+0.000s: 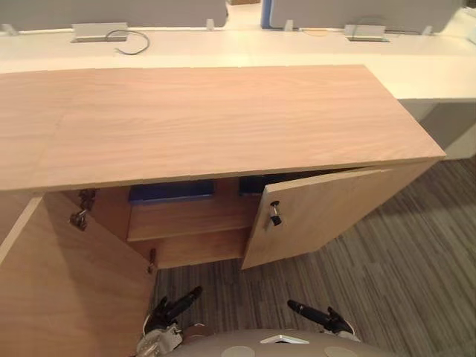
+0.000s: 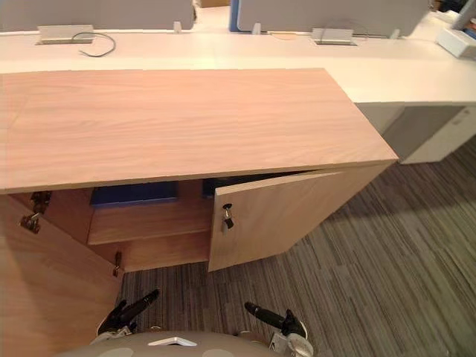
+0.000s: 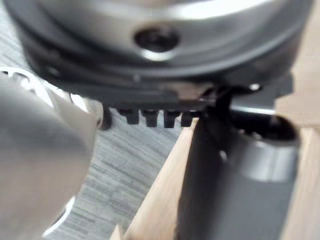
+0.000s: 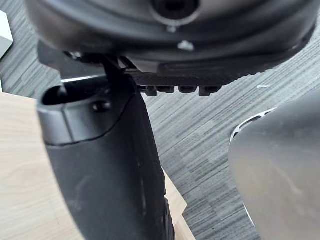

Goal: Walk over to the cabinet, pick up the folder, carry it to the office cabinet, place the folder inside the office cabinet, then close the office cabinet door

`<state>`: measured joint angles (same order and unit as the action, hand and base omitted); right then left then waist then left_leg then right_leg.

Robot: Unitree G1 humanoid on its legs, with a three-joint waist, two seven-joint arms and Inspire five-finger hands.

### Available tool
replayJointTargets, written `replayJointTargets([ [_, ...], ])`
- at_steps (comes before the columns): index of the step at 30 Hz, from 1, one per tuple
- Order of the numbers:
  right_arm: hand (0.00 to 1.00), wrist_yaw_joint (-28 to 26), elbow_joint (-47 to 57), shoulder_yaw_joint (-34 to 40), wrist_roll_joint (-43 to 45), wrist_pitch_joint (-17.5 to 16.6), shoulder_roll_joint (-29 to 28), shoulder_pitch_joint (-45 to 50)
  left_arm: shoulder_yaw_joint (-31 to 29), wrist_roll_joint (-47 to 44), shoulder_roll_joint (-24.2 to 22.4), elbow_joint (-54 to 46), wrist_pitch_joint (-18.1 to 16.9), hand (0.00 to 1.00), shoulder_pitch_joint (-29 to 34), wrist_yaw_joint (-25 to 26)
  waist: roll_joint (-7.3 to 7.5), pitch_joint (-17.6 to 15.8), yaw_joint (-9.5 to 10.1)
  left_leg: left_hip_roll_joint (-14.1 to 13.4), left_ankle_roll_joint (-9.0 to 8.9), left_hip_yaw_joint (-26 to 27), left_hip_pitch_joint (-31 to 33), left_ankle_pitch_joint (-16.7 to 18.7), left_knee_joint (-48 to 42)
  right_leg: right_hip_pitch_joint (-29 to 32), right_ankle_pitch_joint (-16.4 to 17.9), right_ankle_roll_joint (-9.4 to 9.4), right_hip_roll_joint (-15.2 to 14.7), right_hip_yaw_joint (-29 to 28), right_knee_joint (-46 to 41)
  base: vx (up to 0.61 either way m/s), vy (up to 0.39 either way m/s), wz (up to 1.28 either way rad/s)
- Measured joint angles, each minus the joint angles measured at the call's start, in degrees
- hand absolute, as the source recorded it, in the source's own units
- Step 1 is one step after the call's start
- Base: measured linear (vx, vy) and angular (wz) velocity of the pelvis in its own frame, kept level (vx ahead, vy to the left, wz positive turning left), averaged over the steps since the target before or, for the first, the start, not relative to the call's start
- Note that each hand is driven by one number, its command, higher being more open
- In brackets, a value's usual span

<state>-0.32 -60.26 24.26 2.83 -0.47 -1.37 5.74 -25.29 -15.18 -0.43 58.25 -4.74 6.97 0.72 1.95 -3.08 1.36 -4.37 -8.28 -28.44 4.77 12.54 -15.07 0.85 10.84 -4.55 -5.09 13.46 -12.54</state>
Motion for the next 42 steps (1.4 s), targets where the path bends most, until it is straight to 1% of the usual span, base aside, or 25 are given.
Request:
replayJointTargets([
  [2,1.00,-0.2,-0.2,0.4,0.2,-0.3,-0.2,-0.2,-0.1,-0.6,0.2,-0.3,-0.1,1.00,0.1,0.1,0.58,-0.7,-0.30,0.0,1.17,8.6,1.6,-1.9,0.1,-0.8,0.0,0.07,-1.8,3.7,-0.2,-0.05,0.006,0.96],
  [3,1.00,-0.4,-0.2,1.7,0.5,-0.4,-0.3,-0.2,-0.1,-0.7,0.2,0.0,-0.1,1.00,0.1,0.0,0.64,-1.3,-0.82,-1.6,2.97,20.3,3.0,-1.3,-2.1,-1.7,0.2,0.29,-2.6,6.2,-0.1,-0.07,0.027,1.04],
  [4,1.00,-0.6,-0.2,2.8,0.7,-0.5,-0.2,-0.3,-0.4,-1.7,0.2,0.7,0.0,1.00,0.3,0.0,0.04,-1.5,-0.78,-4.4,3.77,30.3,4.0,-0.8,-5.0,-2.5,0.2,0.30,-3.0,7.7,-0.4,-0.08,0.053,0.90],
  [6,1.00,-0.8,-0.5,4.9,0.8,-0.4,0.3,-0.5,-1.4,-2.6,0.3,1.1,0.0,1.00,0.6,0.1,-1.09,-2.1,-0.55,-6.5,3.85,39.5,5.3,-1.5,-8.5,-3.4,0.6,-0.24,-3.9,8.7,-0.5,-0.08,0.135,0.53],
  [7,1.00,-0.9,-1.4,6.4,1.0,-0.3,0.3,-0.9,-1.5,-2.6,0.3,1.1,-0.1,1.00,0.7,0.0,-1.44,-2.1,-0.38,-5.7,4.39,40.3,5.7,-1.8,-8.6,-3.3,1.2,-0.49,-4.2,8.8,-0.5,-0.12,0.180,0.55],
  [8,1.00,-0.9,-3.5,8.6,1.6,0.1,0.4,-1.8,-1.5,-2.6,0.8,1.6,-0.1,1.00,0.6,-0.4,-0.74,-2.2,-0.14,-3.3,5.86,40.1,5.9,-2.7,-6.2,-2.9,1.3,-0.51,-5.6,9.0,-0.1,-0.12,0.160,0.51],
  [9,1.00,-0.9,-4.4,9.8,2.3,0.2,0.4,-1.9,-1.6,-2.5,1.3,1.9,-0.1,1.00,0.4,-0.5,-0.35,-2.2,-0.20,-2.5,6.67,40.4,5.9,-2.7,-5.0,-2.9,1.2,-0.61,-6.1,9.3,0.4,-0.08,0.122,0.65],
  [11,1.00,-0.9,-5.5,14.0,3.1,0.6,0.7,-1.7,-2.7,-2.5,1.6,2.4,0.0,1.00,0.3,-0.8,-0.06,-2.7,-0.66,-2.8,7.88,45.7,5.8,-2.9,-3.6,-4.1,1.2,-0.62,-6.9,10.4,2.6,-0.02,0.086,0.90],
  [13,1.00,-0.8,-6.9,16.7,3.1,1.3,0.8,-0.6,-4.0,-2.6,1.6,2.8,0.1,1.00,0.3,-1.2,-0.26,-3.4,-1.65,-2.3,8.78,47.7,5.8,-4.0,-3.8,-5.6,1.1,-0.72,-7.7,11.0,3.2,0.03,0.126,1.12],
  [15,1.00,-0.8,-8.2,18.9,3.2,1.8,0.7,0.1,-4.9,-2.6,1.4,3.1,0.1,1.00,0.7,-1.2,0.00,-3.7,-0.84,-0.7,8.04,47.1,5.9,-4.7,-3.6,-6.8,0.4,-1.71,-9.1,12.4,3.6,0.13,0.174,0.72],
  [16,1.00,-0.9,-8.7,20.3,3.3,1.9,0.6,0.0,-4.9,-2.7,1.4,3.2,0.2,1.00,1.1,-1.2,0.09,-3.7,-0.76,1.7,8.43,45.5,6.2,-5.5,-1.9,-7.3,-0.4,-2.14,-10.1,13.9,4.0,0.17,0.145,0.76],
  [18,1.00,-1.1,-8.8,21.0,3.3,1.9,0.5,-0.1,-4.9,-2.7,1.4,3.7,0.3,1.00,1.0,-1.6,0.08,-3.7,-1.37,4.3,8.85,43.3,4.1,-9.3,5.0,-8.4,-2.7,-1.20,-10.9,15.9,5.4,0.17,0.112,0.83],
  [19,1.00,-1.4,-8.7,21.3,3.1,1.9,0.7,-0.1,-4.9,-2.7,1.4,4.3,0.4,1.00,1.4,-1.8,-0.33,-3.7,-0.89,5.2,8.90,42.5,1.5,-11.9,10.4,-8.6,-4.7,-0.80,-10.8,16.2,5.7,0.14,0.097,0.39],
  [23,1.00,-1.4,-8.8,20.6,3.1,1.8,0.9,-0.1,-4.8,-2.6,1.6,5.7,1.4,1.00,4.1,-1.9,-0.13,-3.5,-0.09,5.7,8.81,42.0,-4.2,-14.2,17.7,-10.4,-7.3,-1.26,-10.6,16.1,4.8,0.11,0.030,0.06],
  [29,1.00,-1.4,-8.7,17.2,3.0,1.3,1.3,-0.7,0.0,-2.2,3.1,5.5,1.2,1.00,4.2,-2.2,-0.22,-3.3,-0.63,6.5,9.04,40.4,-5.8,-14.9,19.8,-10.9,-9.6,-1.85,-11.3,16.5,3.1,0.08,-0.005,0.12],
  [32,1.00,-1.4,-8.1,15.3,1.8,1.4,1.9,-0.3,3.2,-2.1,3.6,5.3,1.0,1.00,4.0,-2.2,-1.08,-3.5,-2.17,7.7,9.95,36.0,-6.3,-15.0,19.4,-8.9,-9.6,-1.89,-14.1,17.0,-7.7,0.09,0.034,0.81],
  [33,1.00,-1.4,-6.3,15.4,2.0,1.0,1.1,0.5,6.0,-2.1,4.0,5.0,0.9,1.00,3.6,-1.9,-1.70,-3.9,-3.16,7.9,10.98,32.1,-6.3,-14.5,18.2,-5.0,-7.7,-0.11,-14.9,8.5,-17.2,0.05,0.002,1.04],
  [34,1.00,-1.6,-5.6,15.0,1.9,1.0,0.9,0.5,6.5,-2.1,4.2,5.0,0.9,1.00,3.3,-1.6,-1.70,-3.9,-3.32,7.8,11.10,30.9,-6.3,-14.5,18.0,-4.1,-4.6,0.32,-13.9,4.5,-18.3,0.04,-0.011,1.33],
  [35,1.00,-1.8,-4.6,13.6,1.8,1.2,1.0,1.1,6.7,-2.1,4.0,5.0,0.9,1.00,2.5,-1.5,-1.79,-4.0,-2.97,7.8,11.21,28.5,-6.1,-14.4,17.4,-2.7,-0.7,-0.21,-11.3,-2.6,-18.6,0.01,-0.007,0.82],
  [37,1.00,-1.9,-3.8,13.0,1.9,1.2,0.6,1.8,6.3,-2.1,3.6,4.3,0.5,1.00,2.1,-1.5,-1.74,-3.9,-2.46,7.8,10.63,25.6,-6.0,-13.7,16.9,-1.2,2.2,-0.69,-8.1,-10.2,-17.1,-0.03,-0.030,0.93],
  [38,1.00,-1.9,-3.4,12.2,1.9,1.2,0.6,2.3,5.5,-2.1,3.3,4.3,0.0,1.00,2.1,-1.5,-1.65,-3.8,-2.43,7.7,10.61,24.5,-5.6,-13.1,16.2,-0.7,2.3,-1.29,-6.5,-13.6,-12.4,-0.06,-0.066,0.78],
  [39,1.00,-1.9,-3.3,12.0,1.9,1.2,0.6,2.4,4.9,-2.1,3.2,4.3,0.0,1.00,2.1,-1.5,-1.46,-3.7,-2.41,7.7,10.51,24.7,-5.4,-13.0,16.1,-0.7,2.0,-1.34,-6.4,-13.7,-11.1,-0.05,-0.125,0.64],
  [40,1.00,-1.8,-3.4,11.8,1.9,1.2,-0.1,2.9,2.7,-2.1,2.9,4.1,-0.2,1.00,2.4,-1.5,-0.25,-3.0,-2.16,7.7,10.41,26.6,-5.0,-12.9,16.3,-0.3,-0.7,-1.78,-6.4,-13.4,-6.5,-0.02,-0.201,0.31],
  [41,1.00,-1.8,-3.4,11.8,1.8,1.4,-0.6,3.3,0.4,-2.1,2.4,4.1,-0.2,1.00,2.5,-1.3,0.57,-2.0,-1.43,7.5,9.85,28.2,-4.2,-12.9,16.3,0.0,-0.4,-1.77,-6.8,-12.1,-4.8,-0.01,-0.217,0.20],
  [42,1.00,-1.8,-3.3,11.8,1.8,1.4,-0.6,3.5,-0.5,-2.2,1.9,4.0,-0.2,1.00,2.5,-1.1,0.67,-1.2,-1.19,6.9,9.35,28.5,-3.6,-12.9,16.3,0.1,-0.4,-1.79,-6.6,-11.9,-3.6,0.00,-0.227,-0.07],
])
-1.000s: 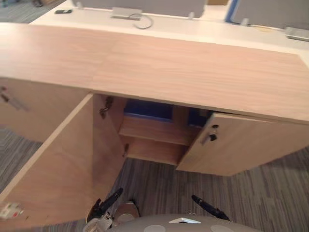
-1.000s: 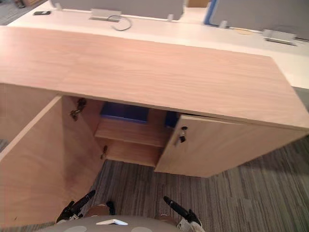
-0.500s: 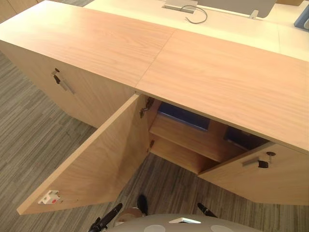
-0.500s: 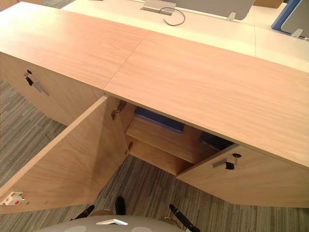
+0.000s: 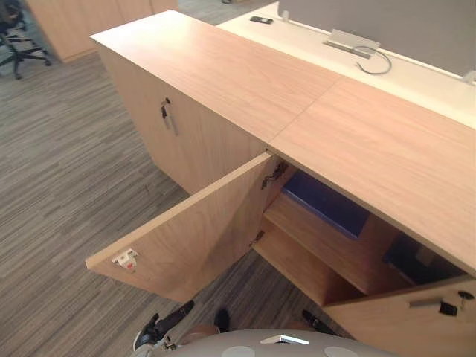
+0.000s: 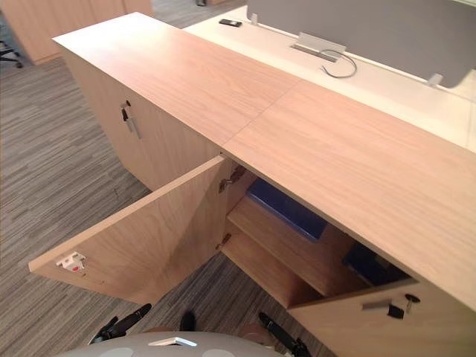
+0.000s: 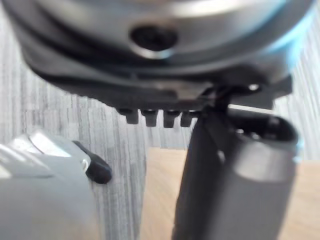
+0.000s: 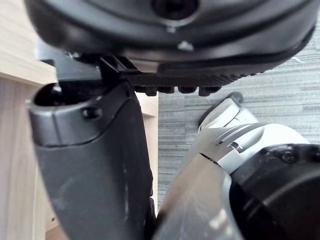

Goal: Walk over to the cabinet, pick up the folder, carry it to the office cabinet, place the folder inside the office cabinet, then close the office cabinet door

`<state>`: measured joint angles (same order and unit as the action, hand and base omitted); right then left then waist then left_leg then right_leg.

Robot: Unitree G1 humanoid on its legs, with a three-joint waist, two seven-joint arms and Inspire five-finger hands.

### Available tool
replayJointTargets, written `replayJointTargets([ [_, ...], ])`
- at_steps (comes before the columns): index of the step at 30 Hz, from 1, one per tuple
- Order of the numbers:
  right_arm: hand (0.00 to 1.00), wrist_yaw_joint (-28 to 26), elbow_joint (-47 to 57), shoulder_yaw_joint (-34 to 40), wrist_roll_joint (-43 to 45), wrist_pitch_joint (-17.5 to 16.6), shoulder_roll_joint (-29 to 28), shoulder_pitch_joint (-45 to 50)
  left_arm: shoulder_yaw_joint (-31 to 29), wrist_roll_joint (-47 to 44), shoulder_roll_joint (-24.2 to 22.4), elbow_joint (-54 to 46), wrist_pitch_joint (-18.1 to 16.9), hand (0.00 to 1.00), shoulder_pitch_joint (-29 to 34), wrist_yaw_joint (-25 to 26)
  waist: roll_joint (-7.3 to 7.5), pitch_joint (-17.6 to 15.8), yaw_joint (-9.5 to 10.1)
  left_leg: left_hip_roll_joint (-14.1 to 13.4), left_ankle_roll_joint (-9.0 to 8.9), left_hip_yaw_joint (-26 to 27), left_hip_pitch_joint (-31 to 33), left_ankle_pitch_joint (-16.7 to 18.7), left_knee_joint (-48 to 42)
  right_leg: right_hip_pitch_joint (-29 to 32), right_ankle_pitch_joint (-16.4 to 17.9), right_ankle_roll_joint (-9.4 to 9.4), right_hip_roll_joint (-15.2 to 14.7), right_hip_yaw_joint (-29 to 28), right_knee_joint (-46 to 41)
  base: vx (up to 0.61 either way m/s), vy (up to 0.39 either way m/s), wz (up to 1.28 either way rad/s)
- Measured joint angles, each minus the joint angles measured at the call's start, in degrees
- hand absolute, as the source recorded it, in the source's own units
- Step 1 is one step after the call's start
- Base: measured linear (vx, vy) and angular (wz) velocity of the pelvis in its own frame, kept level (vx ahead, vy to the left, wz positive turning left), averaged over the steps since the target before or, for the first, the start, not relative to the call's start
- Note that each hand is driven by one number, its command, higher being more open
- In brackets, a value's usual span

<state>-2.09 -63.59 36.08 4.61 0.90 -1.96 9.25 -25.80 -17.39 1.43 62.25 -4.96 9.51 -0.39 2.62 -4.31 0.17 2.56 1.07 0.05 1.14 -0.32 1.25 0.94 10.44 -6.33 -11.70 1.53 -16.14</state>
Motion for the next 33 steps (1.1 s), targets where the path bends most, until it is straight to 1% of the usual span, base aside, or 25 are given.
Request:
replayJointTargets([
  [2,1.00,0.0,0.4,0.0,-0.5,0.0,-0.1,0.2,-2.4,-0.4,-0.6,0.2,0.1,1.00,0.0,0.2,0.32,0.4,-0.08,-1.5,-2.45,0.6,1.7,-0.4,-0.2,-0.6,0.7,-0.52,1.1,1.8,4.7,-0.02,-0.221,-0.16],
  [4,1.00,0.3,0.5,0.6,-1.0,0.0,0.0,1.2,-3.7,-0.5,-1.3,0.2,0.2,1.00,0.0,0.2,0.17,0.3,-0.50,-3.0,-3.33,0.4,1.6,-0.6,-0.2,-1.6,0.7,-0.27,2.3,3.8,5.5,0.01,-0.230,0.20],
  [6,1.00,0.7,0.5,1.7,-0.9,0.0,-0.3,1.8,-4.5,-0.6,-1.7,0.1,0.1,1.00,-0.1,0.2,0.12,0.2,-0.31,-4.1,-4.13,-0.2,0.8,-0.5,-0.8,-3.7,0.7,-0.27,3.2,5.6,5.6,0.04,-0.161,0.35],
  [7,1.00,1.0,0.5,1.6,-0.9,0.0,-0.4,1.8,-4.5,-1.5,-1.6,-0.1,0.2,1.00,-0.2,0.2,0.32,0.1,-0.32,-4.4,-4.69,-1.1,0.5,0.1,-1.9,-5.0,0.7,-0.27,3.5,6.8,5.5,0.03,-0.082,0.44],
  [9,1.00,1.1,0.5,1.5,-0.9,-0.1,-0.7,1.8,-4.5,-2.8,-1.8,-1.4,0.2,1.00,-0.7,0.1,0.75,-0.2,-0.33,-4.7,-4.84,-1.9,2.1,2.2,-5.5,-6.2,0.6,-0.26,3.7,8.9,5.2,0.02,-0.072,0.60],
  [10,1.00,1.2,0.4,1.6,-0.8,-0.1,-0.7,1.7,-4.5,-2.9,-2.0,-2.2,0.2,1.00,-1.4,0.1,0.72,-0.4,-0.54,-6.6,-4.05,2.2,5.4,4.7,-11.1,-6.3,0.6,-0.24,3.8,11.3,4.9,-0.01,-0.023,0.65],
  [11,1.00,1.3,0.4,1.7,-0.7,-0.2,-0.7,1.6,-4.5,-3.1,-2.2,-2.2,0.2,1.00,-2.1,0.0,0.46,-0.6,-0.59,-8.1,-3.62,5.4,6.9,5.8,-13.9,-6.4,0.6,-0.23,3.9,12.5,4.7,-0.02,0.000,0.79],
  [12,1.00,1.5,0.5,2.7,0.3,-0.2,-0.5,1.3,-4.6,-3.4,-2.2,-2.2,0.2,1.00,-2.9,-0.5,-0.29,-1.6,-0.46,-12.3,-1.43,14.2,9.1,8.0,-20.4,-6.6,1.0,0.47,3.8,14.3,3.8,-0.02,0.058,0.54],
  [13,1.00,1.5,0.5,3.5,0.3,-0.2,-0.6,1.1,-4.6,-4.0,-2.3,-2.2,0.2,1.00,-2.9,-0.5,-0.70,-1.9,-0.49,-13.7,-0.79,17.1,9.6,8.7,-22.6,-6.8,1.4,0.91,3.7,14.7,3.4,-0.01,0.095,0.49],
  [14,1.00,1.5,0.6,5.0,0.4,-0.2,-0.5,0.9,-4.5,-4.9,-2.7,-2.1,0.3,1.00,-3.0,-0.3,-1.84,-2.3,-0.53,-15.1,-1.08,18.7,9.9,9.4,-24.4,-7.2,1.9,1.02,3.6,15.2,2.6,0.00,0.128,0.42],
  [15,1.00,1.4,0.4,7.4,0.9,-0.2,-0.5,0.5,-4.2,-5.5,-3.0,-2.0,0.2,1.00,-2.8,-0.2,-2.34,-2.7,-0.66,-12.7,-1.50,17.5,9.9,9.4,-23.7,-6.8,2.8,1.28,2.3,15.3,1.1,0.00,0.107,0.49],
  [17,1.00,0.9,-1.5,9.5,2.8,-0.1,-0.8,0.5,-3.5,-5.5,-2.4,-2.0,0.2,1.00,-2.8,-0.1,-1.41,-2.3,-1.73,-9.6,-1.39,16.0,10.0,8.7,-21.5,-7.1,3.1,1.83,0.5,14.9,1.5,0.02,0.170,0.65],
  [18,1.00,0.5,-2.2,10.7,3.4,0.0,-0.9,0.6,-3.5,-5.5,-1.7,-1.8,0.2,1.00,-2.7,-0.1,-1.26,-2.1,-1.90,-8.5,-1.36,15.5,10.4,8.2,-20.7,-7.1,3.1,1.83,0.0,14.8,1.8,0.05,0.202,0.67],
  [19,1.00,0.1,-3.3,12.2,4.3,0.0,-1.1,0.5,-3.6,-5.5,-1.2,-1.4,0.2,1.00,-2.8,0.0,-0.52,-1.7,-1.97,-7.1,-1.27,14.5,10.4,7.3,-19.3,-7.2,2.8,1.91,-0.6,15.0,2.4,0.04,0.111,0.50],
  [20,1.00,-0.1,-3.7,13.1,5.0,0.0,-1.1,0.5,-3.6,-5.4,-0.9,-1.2,0.3,1.00,-2.9,0.1,-0.43,-1.7,-1.95,-6.6,-1.29,13.8,10.4,6.5,-17.8,-7.1,2.1,2.63,-0.7,15.2,2.4,0.03,0.098,0.46],
  [21,1.00,-0.3,-4.0,13.8,5.1,0.0,-1.2,0.5,-4.1,-5.3,-0.6,-1.2,0.3,1.00,-2.8,0.1,-0.83,-1.8,-1.99,-6.2,-1.26,13.2,10.2,5.7,-16.5,-7.0,1.4,2.76,-0.7,15.6,2.4,0.01,0.051,0.48],
  [22,1.00,-0.4,-4.4,15.1,5.1,0.0,-1.2,0.5,-5.5,-5.0,0.3,-1.2,0.6,1.00,-3.0,-0.3,-0.51,-1.6,-1.98,-5.8,-1.37,12.1,9.6,4.2,-13.9,-7.0,0.0,3.15,-0.2,15.6,2.5,0.01,0.045,0.52],
  [23,1.00,-0.4,-4.7,15.7,5.3,0.0,-1.2,0.7,-7.5,-4.6,2.2,-1.5,1.6,1.00,-3.7,-0.5,-1.01,-1.6,-2.09,-5.9,-1.73,11.4,8.5,2.5,-10.2,-6.8,-1.9,3.45,0.6,15.6,2.6,0.02,0.032,0.49],
  [24,1.00,-0.4,-4.9,15.9,5.3,0.0,-1.2,0.7,-8.3,-3.9,3.5,-1.5,1.8,1.00,-4.0,-0.4,-0.97,-1.5,-2.07,-6.1,-1.87,11.3,7.8,1.4,-8.0,-6.8,-3.0,3.52,1.1,15.6,2.8,0.05,0.018,0.46],
  [25,1.00,-0.4,-5.3,16.4,5.3,0.0,-1.2,0.8,-9.0,-2.7,6.6,-1.6,1.9,1.00,-4.9,-0.1,-0.90,-1.2,-2.01,-6.6,-2.03,11.4,6.1,-0.4,-3.0,-6.7,-5.0,3.90,1.9,15.6,3.4,0.10,0.035,0.47],
  [26,1.00,-0.4,-5.3,16.7,5.4,0.0,-1.2,1.0,-8.9,-2.3,9.6,-1.8,1.9,1.00,-5.8,0.0,-1.38,-0.6,-2.01,-7.2,-2.31,11.7,4.5,-3.3,2.0,-6.0,-6.3,4.04,2.8,15.6,3.3,0.11,0.038,0.47],
  [28,1.00,-0.2,-5.3,16.9,5.4,-0.1,-1.0,1.2,-8.8,-2.3,13.3,-1.9,1.7,1.00,-7.7,0.6,-1.61,-0.8,-2.05,-7.0,-2.20,11.1,4.1,-6.9,4.0,-5.9,-6.4,4.10,3.1,15.4,3.1,0.10,0.026,0.44],
  [29,1.00,-0.1,-5.3,16.6,5.4,-0.1,-0.7,1.2,-8.9,-2.3,15.7,-1.9,1.6,1.00,-8.7,0.9,-1.47,-0.6,-1.93,-6.5,-2.09,10.5,3.8,-7.0,3.9,-6.0,-6.5,4.16,2.8,15.4,2.4,0.10,0.013,0.30],
  [32,1.00,-0.9,-5.3,16.1,5.4,0.0,-0.8,1.1,-9.0,-0.6,18.7,-1.5,1.3,1.00,-9.3,0.4,-1.63,-0.6,-1.94,-5.8,-1.95,10.4,2.7,-6.6,3.9,-6.1,-6.4,4.12,2.2,14.7,1.0,0.10,0.018,0.05],
  [33,1.00,-1.2,-5.4,16.1,5.7,0.3,-0.8,1.1,-8.8,-1.4,18.8,-1.6,1.3,1.00,-9.3,0.3,-1.80,-0.6,-1.93,-5.6,-1.86,10.4,2.5,-6.4,3.9,-6.4,-5.8,4.44,2.1,14.0,1.3,0.10,0.028,0.02],
])
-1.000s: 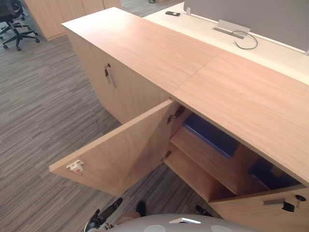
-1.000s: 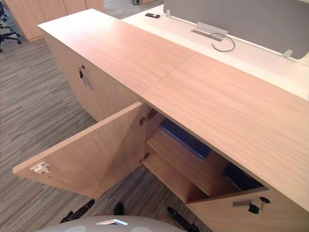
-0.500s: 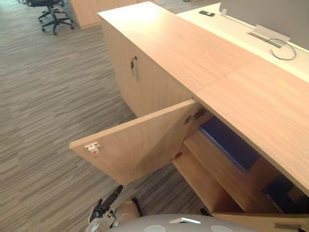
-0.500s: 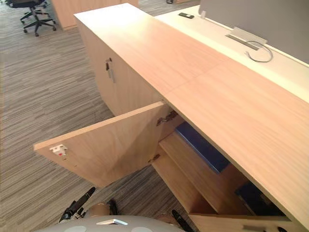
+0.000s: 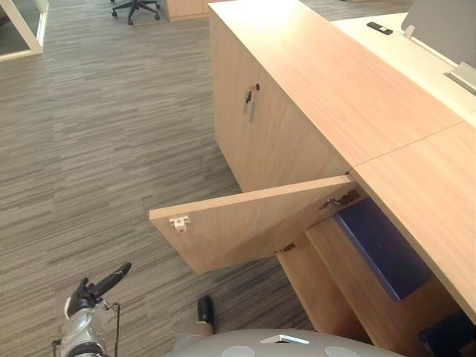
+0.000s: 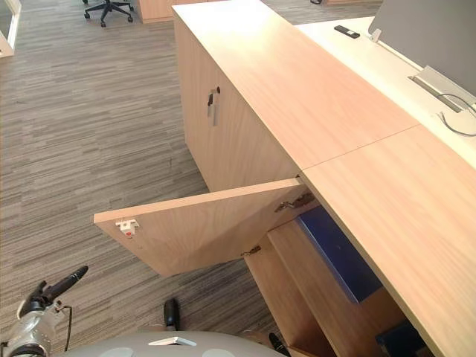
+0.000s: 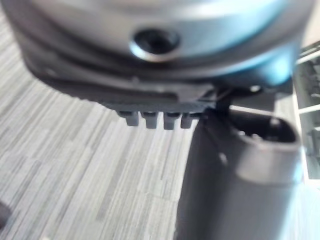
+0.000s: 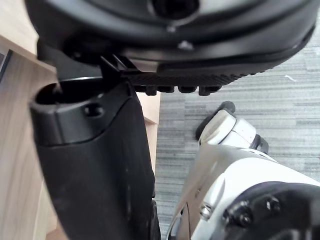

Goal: Walk over to the cabinet, pick up the folder, carry it to the office cabinet, place the folder inside the office cabinet, then close the office cabinet door

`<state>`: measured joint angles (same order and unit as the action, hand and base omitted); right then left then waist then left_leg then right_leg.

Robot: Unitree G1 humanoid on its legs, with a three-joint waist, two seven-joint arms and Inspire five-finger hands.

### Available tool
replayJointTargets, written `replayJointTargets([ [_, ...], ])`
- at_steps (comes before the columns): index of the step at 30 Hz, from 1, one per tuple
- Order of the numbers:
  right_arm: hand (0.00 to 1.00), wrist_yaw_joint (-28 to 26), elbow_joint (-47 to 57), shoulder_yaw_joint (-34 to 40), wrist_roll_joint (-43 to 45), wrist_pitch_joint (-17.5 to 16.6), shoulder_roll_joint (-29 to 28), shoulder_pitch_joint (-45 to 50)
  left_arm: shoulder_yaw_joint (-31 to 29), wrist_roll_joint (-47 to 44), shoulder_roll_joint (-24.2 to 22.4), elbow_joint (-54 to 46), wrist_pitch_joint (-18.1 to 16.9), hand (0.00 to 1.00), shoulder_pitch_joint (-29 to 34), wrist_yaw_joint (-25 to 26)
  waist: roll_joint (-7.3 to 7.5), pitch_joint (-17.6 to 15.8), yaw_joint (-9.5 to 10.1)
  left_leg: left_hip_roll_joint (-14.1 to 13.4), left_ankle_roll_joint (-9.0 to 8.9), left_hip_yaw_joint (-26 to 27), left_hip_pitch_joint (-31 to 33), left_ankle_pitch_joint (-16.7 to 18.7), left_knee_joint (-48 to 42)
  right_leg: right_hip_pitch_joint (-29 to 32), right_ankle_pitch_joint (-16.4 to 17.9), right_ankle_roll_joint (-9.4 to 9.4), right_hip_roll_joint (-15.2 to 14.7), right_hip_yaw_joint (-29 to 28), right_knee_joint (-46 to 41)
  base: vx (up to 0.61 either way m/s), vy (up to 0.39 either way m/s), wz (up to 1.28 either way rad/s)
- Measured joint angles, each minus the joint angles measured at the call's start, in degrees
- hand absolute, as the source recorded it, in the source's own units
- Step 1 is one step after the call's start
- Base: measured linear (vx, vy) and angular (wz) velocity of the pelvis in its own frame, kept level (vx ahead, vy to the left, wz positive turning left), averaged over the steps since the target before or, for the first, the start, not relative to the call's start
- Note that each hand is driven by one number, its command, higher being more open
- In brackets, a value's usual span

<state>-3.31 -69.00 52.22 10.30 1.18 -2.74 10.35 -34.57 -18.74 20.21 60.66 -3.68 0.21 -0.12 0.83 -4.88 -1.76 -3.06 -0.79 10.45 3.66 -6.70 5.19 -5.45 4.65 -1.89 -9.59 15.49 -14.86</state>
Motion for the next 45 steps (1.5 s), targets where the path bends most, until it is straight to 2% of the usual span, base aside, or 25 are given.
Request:
replayJointTargets([
  [3,1.00,0.0,0.0,-1.1,0.2,0.1,0.3,0.0,2.7,-0.7,-1.6,-0.6,-0.4,1.00,0.2,0.6,-0.27,-0.2,0.11,1.0,0.11,0.0,-0.1,0.0,0.0,-2.2,0.9,0.01,-0.3,-0.4,4.1,0.05,-0.019,0.01],
  [5,1.00,-0.1,0.0,-1.2,0.2,0.0,0.5,0.0,4.8,-0.6,-5.1,-0.5,-0.4,1.00,0.8,0.7,-0.32,0.0,0.07,1.3,-0.15,-0.1,-0.2,-0.3,0.1,-3.6,1.1,-0.50,-0.1,0.0,5.7,0.01,-0.086,0.02],
  [6,1.00,-0.1,0.1,-1.6,0.0,0.1,0.8,0.0,6.0,-0.6,-7.3,-0.4,-0.2,1.00,1.5,0.1,-1.19,-0.1,0.10,1.1,-0.37,0.0,-0.2,-0.4,0.1,-3.7,1.1,-0.50,0.3,0.0,6.1,0.00,-0.073,-0.04],
  [8,1.00,-0.2,0.2,-3.1,-1.0,0.0,1.3,0.0,7.5,-0.8,-9.6,-0.4,0.2,1.00,2.3,-0.3,-1.31,0.0,0.02,0.3,-0.76,0.0,-0.2,-0.6,0.1,-3.7,1.1,-0.52,0.9,0.1,6.2,-0.02,-0.067,-0.06],
  [13,1.00,-0.1,0.5,-5.9,-3.2,0.1,2.1,-0.1,9.3,-1.5,-10.9,-0.6,0.2,1.00,4.5,-0.5,-1.20,-0.8,0.11,-0.8,-1.81,-0.2,0.0,-0.9,0.1,-3.8,1.8,-0.93,1.9,0.4,6.1,-0.03,-0.065,0.01],
  [18,1.00,0.3,1.4,-6.8,-3.0,0.1,2.0,-0.9,8.9,-3.9,-12.3,-3.2,0.1,1.00,5.5,0.4,-0.49,-2.6,-0.01,-0.8,-1.48,-0.9,1.9,-1.1,-0.6,-3.6,2.8,-0.78,1.4,2.5,5.7,-0.04,-0.032,0.19],
  [20,1.00,0.5,1.4,-6.4,-3.0,0.2,2.5,-2.1,8.5,-3.9,-13.4,-4.3,0.1,1.00,6.0,0.5,-1.27,-4.4,0.01,-1.4,-1.48,0.3,3.0,0.2,-2.5,-3.3,2.8,-0.77,1.7,3.2,4.3,-0.08,0.003,0.14],
  [21,1.00,0.6,1.4,-5.7,-3.0,0.4,2.5,-2.1,8.1,-3.9,-13.8,-4.5,0.1,1.00,6.0,0.6,-0.53,-4.0,-0.49,-0.9,-3.41,1.5,3.0,2.7,-1.9,-2.7,2.7,-0.55,0.3,3.4,4.1,-0.04,0.060,0.22],
  [22,1.00,0.7,1.0,-4.7,-3.0,0.4,1.6,-2.1,7.0,-3.9,-13.6,-4.5,0.2,1.00,6.0,0.7,2.63,-3.3,-0.93,0.4,-1.53,4.3,4.0,5.2,-6.9,-1.8,3.0,-0.13,-3.2,4.2,4.3,0.04,0.062,0.00],
  [23,1.00,0.7,1.4,-4.4,-3.0,0.4,2.1,-2.3,6.4,-3.9,-13.7,-4.1,0.2,1.00,6.2,0.6,3.01,-3.3,-0.49,-1.2,0.76,3.8,6.2,7.1,-18.6,-1.5,3.0,-0.29,-4.6,4.8,4.5,0.10,0.052,-0.17],
  [24,1.00,0.6,1.7,-4.4,-3.0,0.3,2.6,-2.3,6.0,-3.9,-13.9,-3.6,0.3,1.00,6.3,0.6,2.38,-3.4,-0.50,-2.7,0.24,2.8,6.5,8.3,-22.9,-1.3,2.9,-0.58,-4.6,4.8,4.4,0.06,0.061,-0.34],
  [25,1.00,0.7,1.9,-4.1,-3.1,0.3,4.2,-1.9,4.4,-3.9,-14.5,-2.6,0.3,1.00,6.2,0.7,-0.03,-2.9,-0.80,-3.8,-2.42,-1.6,7.0,11.0,-23.4,-0.2,2.7,-1.05,-3.8,4.7,3.6,0.01,0.117,-0.14],
  [26,1.00,0.9,2.0,-3.4,-3.1,0.3,5.1,-2.0,3.5,-3.9,-14.6,-2.4,0.3,1.00,6.1,0.7,-1.27,-2.3,-0.97,-3.5,-3.05,-3.0,6.7,11.7,-22.2,0.4,2.5,-1.51,-3.7,4.6,3.3,-0.01,0.206,0.18],
  [27,1.00,1.1,1.6,-2.9,-3.1,0.7,5.2,-2.0,2.4,-3.8,-14.3,-2.8,-0.1,1.00,5.0,0.9,-1.70,-1.9,-1.75,-2.6,-3.37,-4.7,6.1,11.8,-18.7,1.7,1.9,-2.56,-4.2,4.7,2.5,-0.03,0.211,0.34],
  [30,1.00,1.2,1.3,-2.6,-2.1,0.7,2.8,-1.9,-0.3,-3.6,-13.2,-3.1,-1.0,1.00,3.6,0.9,-0.91,-1.9,-1.66,-0.7,-2.26,-5.3,4.8,9.9,-14.5,4.1,-0.5,-5.84,-6.4,4.3,-1.1,-0.03,0.182,0.17],
  [31,1.00,1.2,1.6,-2.8,-1.1,0.5,2.4,-1.5,-0.8,-3.6,-13.4,-2.9,-1.0,1.00,4.0,1.0,-0.80,-2.0,-1.59,0.1,-1.88,-4.6,3.3,9.6,-13.2,4.4,-1.3,-6.17,-7.5,3.3,-2.5,-0.02,0.196,-0.18],
  [33,1.00,1.2,2.9,-4.0,-0.9,0.6,2.4,-1.1,-0.8,-3.5,-13.8,-2.8,-1.0,1.00,4.9,1.0,-0.86,-2.0,-1.34,1.2,-1.66,-2.7,0.9,9.6,-11.6,5.1,-2.4,-5.75,-9.0,1.1,-4.6,-0.04,0.186,-0.41],
  [34,1.00,1.2,3.9,-5.0,-0.9,0.6,2.4,-0.8,-0.8,-3.3,-14.1,-2.8,-1.0,1.00,6.1,1.0,-1.50,-1.8,-1.29,1.6,-1.06,-1.9,0.0,9.9,-10.6,6.6,-3.2,-5.91,-9.5,-0.4,-6.2,-0.06,0.155,-0.39],
  [36,1.00,1.2,4.9,-5.6,-0.9,0.6,2.3,-0.3,-0.8,-3.1,-14.2,-2.8,-1.0,1.00,6.6,1.1,-1.78,-1.0,-1.36,1.6,-0.75,-1.0,-0.4,10.3,-10.0,7.5,-4.5,-5.89,-9.5,-1.8,-6.5,-0.05,0.108,-0.33],
  [38,1.00,1.0,5.9,-6.2,-1.0,0.7,1.9,0.3,-0.9,-3.1,-14.4,-2.8,-1.0,1.00,7.0,1.1,-1.46,-0.8,-0.53,1.3,0.05,1.0,-0.9,10.8,-10.0,7.4,-5.5,-5.45,-9.2,-1.9,-5.5,-0.04,0.049,-0.46],
  [42,1.00,0.5,5.9,-6.1,-1.5,0.9,1.9,0.7,-3.3,-3.2,-16.1,-2.6,-1.0,1.00,7.1,1.1,-1.57,-0.2,0.07,0.2,-0.09,3.1,-1.6,10.9,-9.5,7.2,-5.9,-5.36,-8.2,-1.8,-3.8,-0.03,-0.035,-0.34],
  [45,1.00,0.0,5.9,-6.0,-3.2,0.9,2.1,1.2,-5.7,-3.2,-17.4,-1.8,-0.9,1.00,7.4,1.1,-1.89,0.9,0.10,-0.8,-1.32,3.5,-4.5,9.6,-5.4,6.7,-5.9,-5.36,-6.9,-1.7,-3.9,0.03,-0.096,-0.09],
])
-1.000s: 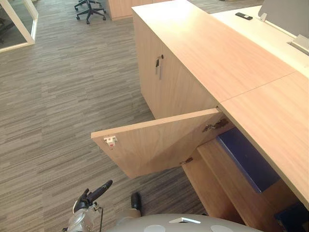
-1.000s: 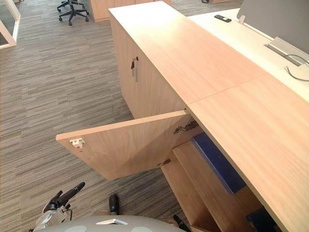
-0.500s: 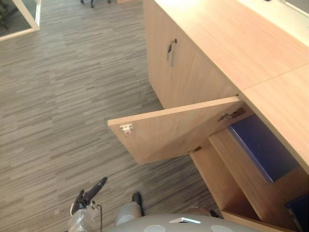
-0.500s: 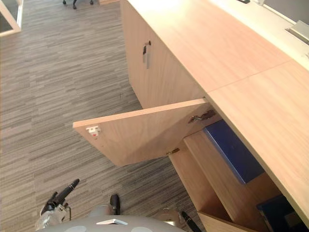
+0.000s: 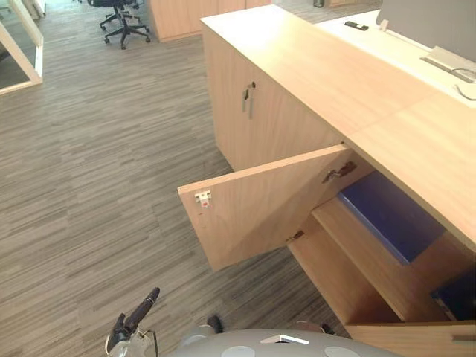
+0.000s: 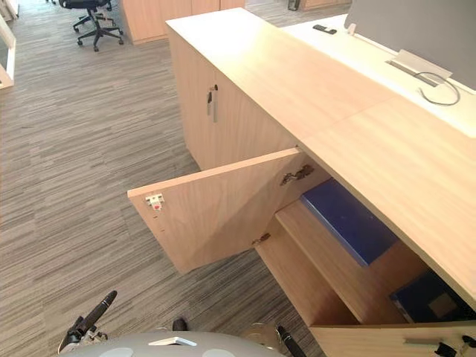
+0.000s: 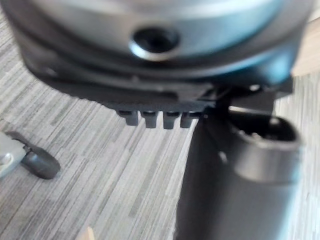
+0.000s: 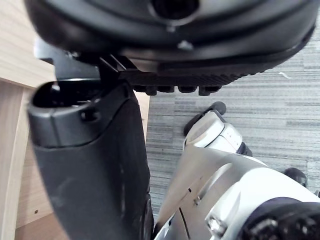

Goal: Walk over to the cabinet, pick up the folder, carry it to the office cabinet, place the folder inside the office cabinet, then close the office cabinet door

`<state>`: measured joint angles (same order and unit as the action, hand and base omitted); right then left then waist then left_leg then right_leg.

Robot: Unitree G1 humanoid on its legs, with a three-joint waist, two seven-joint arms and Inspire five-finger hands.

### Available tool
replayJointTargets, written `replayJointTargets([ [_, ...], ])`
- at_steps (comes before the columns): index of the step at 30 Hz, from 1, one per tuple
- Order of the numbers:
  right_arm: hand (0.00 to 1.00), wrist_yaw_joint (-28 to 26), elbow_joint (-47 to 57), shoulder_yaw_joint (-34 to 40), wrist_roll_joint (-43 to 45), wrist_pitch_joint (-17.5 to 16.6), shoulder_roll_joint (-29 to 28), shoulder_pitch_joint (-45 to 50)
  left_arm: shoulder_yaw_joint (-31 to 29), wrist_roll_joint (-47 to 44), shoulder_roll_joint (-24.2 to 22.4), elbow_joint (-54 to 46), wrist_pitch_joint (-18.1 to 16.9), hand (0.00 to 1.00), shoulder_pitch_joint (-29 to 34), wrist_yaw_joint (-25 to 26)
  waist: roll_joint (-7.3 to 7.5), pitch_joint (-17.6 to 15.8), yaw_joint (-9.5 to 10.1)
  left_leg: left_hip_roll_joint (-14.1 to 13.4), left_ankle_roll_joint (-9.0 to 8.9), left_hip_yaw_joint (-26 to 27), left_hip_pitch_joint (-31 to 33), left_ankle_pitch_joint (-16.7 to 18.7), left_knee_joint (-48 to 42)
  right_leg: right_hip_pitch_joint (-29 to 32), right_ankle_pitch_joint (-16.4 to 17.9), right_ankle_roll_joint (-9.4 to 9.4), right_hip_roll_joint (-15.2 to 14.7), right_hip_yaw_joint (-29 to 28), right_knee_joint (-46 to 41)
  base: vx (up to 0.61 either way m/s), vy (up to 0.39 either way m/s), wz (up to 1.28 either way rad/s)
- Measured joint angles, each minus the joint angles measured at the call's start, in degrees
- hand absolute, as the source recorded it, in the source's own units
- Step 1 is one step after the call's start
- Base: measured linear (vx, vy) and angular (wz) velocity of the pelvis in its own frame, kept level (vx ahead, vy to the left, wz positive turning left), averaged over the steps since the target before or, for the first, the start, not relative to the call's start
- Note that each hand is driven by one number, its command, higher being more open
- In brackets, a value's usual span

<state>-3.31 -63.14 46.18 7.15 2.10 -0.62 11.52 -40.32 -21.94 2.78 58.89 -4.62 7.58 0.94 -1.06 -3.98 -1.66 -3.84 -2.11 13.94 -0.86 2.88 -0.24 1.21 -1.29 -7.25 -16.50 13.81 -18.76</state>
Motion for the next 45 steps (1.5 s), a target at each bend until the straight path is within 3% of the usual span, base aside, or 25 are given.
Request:
replayJointTargets([
  [3,1.00,-0.1,-0.4,-0.2,0.0,0.1,0.6,0.6,-1.2,-0.4,-1.3,0.4,0.0,1.00,1.0,-0.2,-0.74,1.6,-0.03,-1.0,-0.90,-0.7,-2.5,-3.1,5.4,-0.3,0.5,0.64,1.7,0.4,-0.3,0.06,-0.107,0.11],
  [4,1.00,0.0,-0.8,-0.8,0.0,0.0,0.9,0.6,-1.2,-0.4,-1.5,1.0,0.0,1.00,1.0,-0.2,-0.65,1.7,0.05,-1.1,-1.27,-1.3,-2.3,-3.5,5.4,-0.4,1.2,1.49,1.8,0.4,-0.5,0.09,-0.143,0.19],
  [9,1.00,0.2,-2.0,-1.9,0.1,-0.2,1.9,0.4,1.9,-0.4,-1.6,2.5,0.4,1.00,1.3,0.1,0.08,1.9,-0.08,-0.5,-1.43,-3.7,-1.9,-3.8,5.3,-1.2,2.8,1.44,1.1,1.7,-1.6,0.08,-0.099,0.28],
  [12,1.00,0.9,-2.0,-1.8,1.3,-0.1,2.7,-0.1,6.3,-0.3,-1.4,2.5,1.1,1.00,1.2,0.1,0.85,0.2,-0.03,1.4,-0.61,-4.6,-4.8,-4.3,5.1,-0.8,2.8,1.43,-1.8,1.1,-7.8,0.10,-0.029,0.21],
  [14,1.00,1.5,1.0,-1.7,2.9,-0.2,2.4,-0.4,9.0,0.1,-1.7,2.4,1.1,1.00,1.9,0.1,0.71,0.0,0.18,3.7,0.92,-2.5,-6.0,-3.2,4.0,3.3,2.1,2.46,-5.2,-1.0,-15.4,0.08,0.026,-0.26],
  [16,1.00,1.5,3.0,-1.7,4.7,-0.1,1.4,-1.2,9.4,0.9,-2.3,2.5,1.0,1.00,2.0,0.0,0.51,-0.1,0.61,4.4,1.56,0.7,-5.0,-2.1,2.2,1.7,1.4,1.72,-6.5,4.6,-10.5,0.03,0.047,-0.73],
  [17,1.00,1.5,4.3,-1.6,5.0,-0.3,0.6,-1.3,10.1,1.4,-2.6,2.4,1.0,1.00,1.9,-0.2,-1.01,0.3,0.88,4.3,2.22,2.8,-3.7,-1.2,1.0,1.2,0.5,2.11,-7.1,8.2,-7.2,0.00,0.063,-0.85],
  [19,1.00,1.6,5.5,-1.1,5.1,-0.1,0.3,-1.8,10.2,2.0,-3.2,2.3,0.9,1.00,1.3,-0.7,-2.28,-0.9,0.85,4.3,3.30,4.8,-3.2,-0.4,0.6,1.2,-0.8,3.13,-7.2,10.5,-4.4,-0.04,0.062,-0.66],
  [22,1.00,1.9,5.2,0.6,5.8,0.3,-0.2,-1.6,10.2,2.2,-3.1,2.5,0.7,1.00,1.9,-0.9,-3.76,-1.6,-0.43,3.9,4.48,6.7,-2.7,0.9,0.3,1.8,1.9,6.77,-7.1,11.2,-7.7,-0.07,0.012,-0.36],
  [23,1.00,2.1,4.4,0.6,5.6,0.2,0.1,-1.8,10.1,2.3,-2.9,2.5,0.7,1.00,2.2,-0.9,-3.68,-1.6,-0.15,3.3,4.69,7.6,-2.4,1.0,0.3,1.6,3.2,7.01,-6.2,11.4,-9.2,-0.02,-0.056,-0.35],
  [26,1.00,2.3,0.7,0.6,5.6,0.3,0.9,-4.2,10.1,2.3,-2.5,2.5,0.8,1.00,3.2,-1.1,-2.53,-0.9,0.16,2.0,3.53,9.5,-1.2,0.4,0.6,0.0,4.1,5.92,-3.3,14.5,-4.8,0.01,-0.156,-0.50],
  [27,1.00,2.2,-1.5,0.6,5.6,0.2,1.6,-6.0,10.1,2.5,-2.4,3.3,1.1,1.00,3.6,-1.3,-2.23,-0.1,0.39,1.3,2.03,10.6,0.0,-0.5,2.3,-1.1,3.3,4.38,-0.2,15.8,3.6,0.02,-0.192,-0.51],
  [32,1.00,2.0,-3.9,0.6,5.6,0.3,1.8,-7.7,10.3,3.8,-2.4,4.7,1.2,1.00,3.2,-1.6,-0.45,-0.9,0.54,1.1,0.62,12.6,-1.7,-3.9,5.0,-4.9,2.6,3.15,3.2,15.5,14.6,0.03,-0.185,-0.27],
  [45,1.00,1.4,-4.3,-2.1,5.6,0.1,2.1,-7.9,10.4,4.6,-1.4,3.2,1.0,1.00,3.1,-1.6,1.13,-0.6,0.48,1.5,0.02,13.8,-2.7,-4.2,5.3,-6.4,3.1,1.37,4.1,12.6,18.3,-0.03,-0.033,-0.08],
])
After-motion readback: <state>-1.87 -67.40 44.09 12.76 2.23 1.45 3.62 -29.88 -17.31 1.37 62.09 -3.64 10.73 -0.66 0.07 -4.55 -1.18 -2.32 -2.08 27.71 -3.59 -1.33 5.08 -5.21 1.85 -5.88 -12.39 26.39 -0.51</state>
